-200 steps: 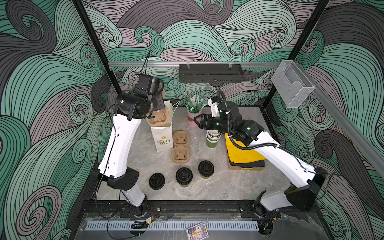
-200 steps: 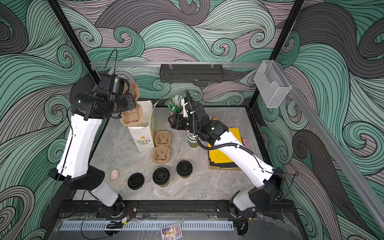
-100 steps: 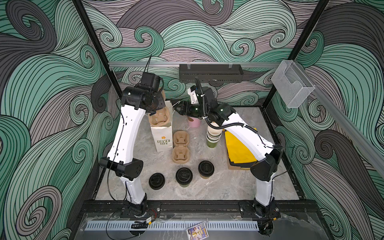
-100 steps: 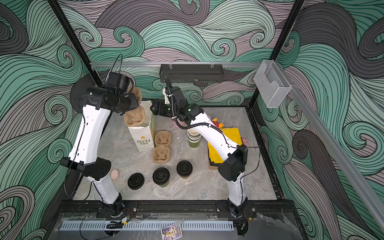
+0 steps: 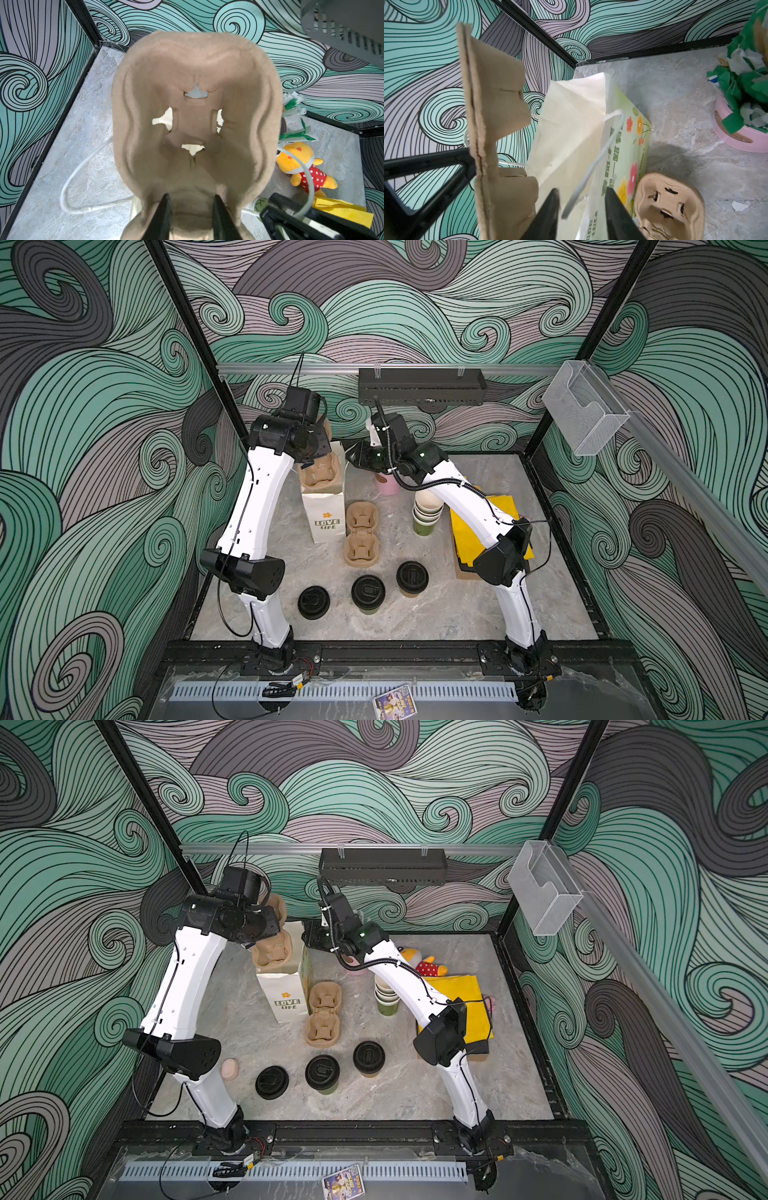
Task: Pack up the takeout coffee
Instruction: 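Hold the white bag open with the right gripper and lower carrier into it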
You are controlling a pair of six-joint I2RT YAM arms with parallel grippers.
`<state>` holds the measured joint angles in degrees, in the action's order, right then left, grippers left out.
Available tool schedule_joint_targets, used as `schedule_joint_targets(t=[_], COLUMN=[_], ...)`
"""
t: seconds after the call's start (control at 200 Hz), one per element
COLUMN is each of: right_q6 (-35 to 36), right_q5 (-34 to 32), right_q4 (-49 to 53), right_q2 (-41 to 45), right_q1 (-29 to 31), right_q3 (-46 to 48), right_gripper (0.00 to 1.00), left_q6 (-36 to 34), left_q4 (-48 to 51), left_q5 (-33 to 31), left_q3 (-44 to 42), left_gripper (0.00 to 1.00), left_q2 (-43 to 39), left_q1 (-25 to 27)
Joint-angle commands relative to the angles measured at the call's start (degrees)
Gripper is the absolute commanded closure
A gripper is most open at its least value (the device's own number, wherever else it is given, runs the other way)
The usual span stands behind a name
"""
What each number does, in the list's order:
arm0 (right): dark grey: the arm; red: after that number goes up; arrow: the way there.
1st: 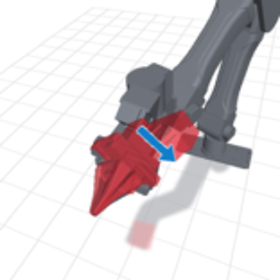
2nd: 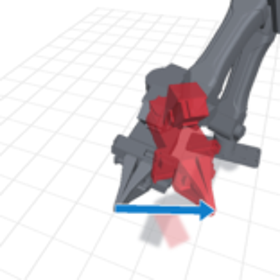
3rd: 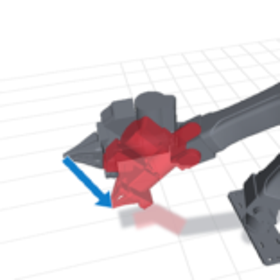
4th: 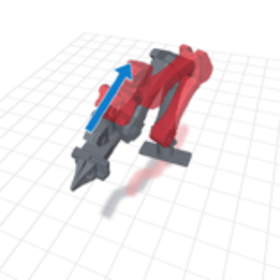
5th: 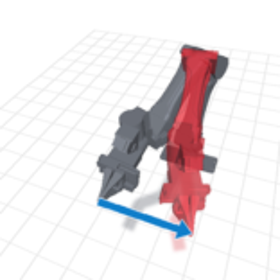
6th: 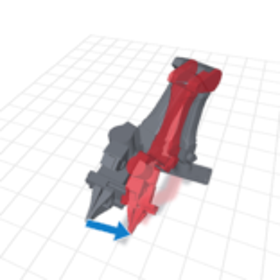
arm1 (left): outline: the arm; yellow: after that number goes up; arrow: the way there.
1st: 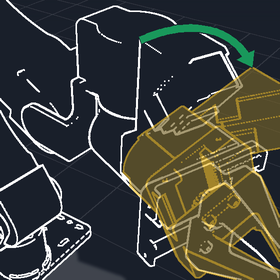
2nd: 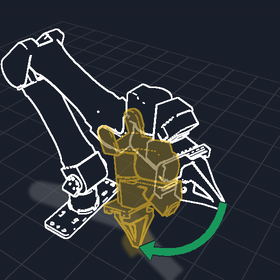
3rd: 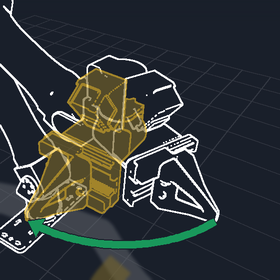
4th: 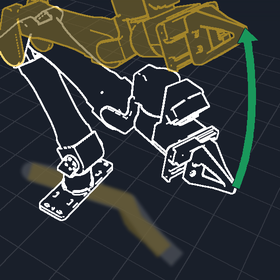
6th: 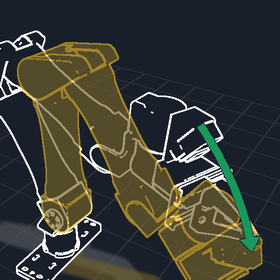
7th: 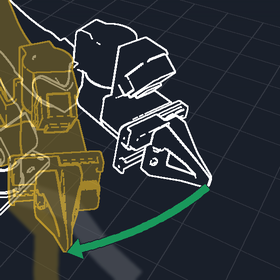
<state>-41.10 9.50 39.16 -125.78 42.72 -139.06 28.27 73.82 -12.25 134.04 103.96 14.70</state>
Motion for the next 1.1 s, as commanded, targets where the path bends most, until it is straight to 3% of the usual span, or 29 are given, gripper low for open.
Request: schedule_joint_targets(t=[0.0, 0.1, 0.295, 0.66, 1.096], right_q6=[-1.1, -1.6, -2.5, -5.1, -8.9], right_q5=[0.5, 2.0, 5.0, 6.6, 6.9], right_q4=[0.5, 0.5, 1.5, 0.0, -3.3], right_q2=[-1.1, -1.6, -0.9, 3.8, 7.6], right_q1=[-0.2, -0.2, 0.5, 5.5, 9.5], right_q3=[-2.3, -2.5, -2.1, 4.3, 8.7], right_gripper=[0.75, 0.88, 1.0, 1.0, 1.0], left_q6=[-1.4, -2.2, -2.8, -3.6, -3.9], left_q4=[-1.8, -1.3, -0.2, 0.1, 3.1], left_q5=[0.7, 0.7, 0.5, 0.4, -0.3], left_q3=[2.5, 3.2, 2.5, -8.6, -13.2], left_gripper=[0.87, 0.88, 0.88, 0.88, 0.88], left_q2=[1.8, 2.3, 1.5, -5.8, -10.7], left_q1=[-0.9, -1.3, -1.9, -2.3, -2.3])
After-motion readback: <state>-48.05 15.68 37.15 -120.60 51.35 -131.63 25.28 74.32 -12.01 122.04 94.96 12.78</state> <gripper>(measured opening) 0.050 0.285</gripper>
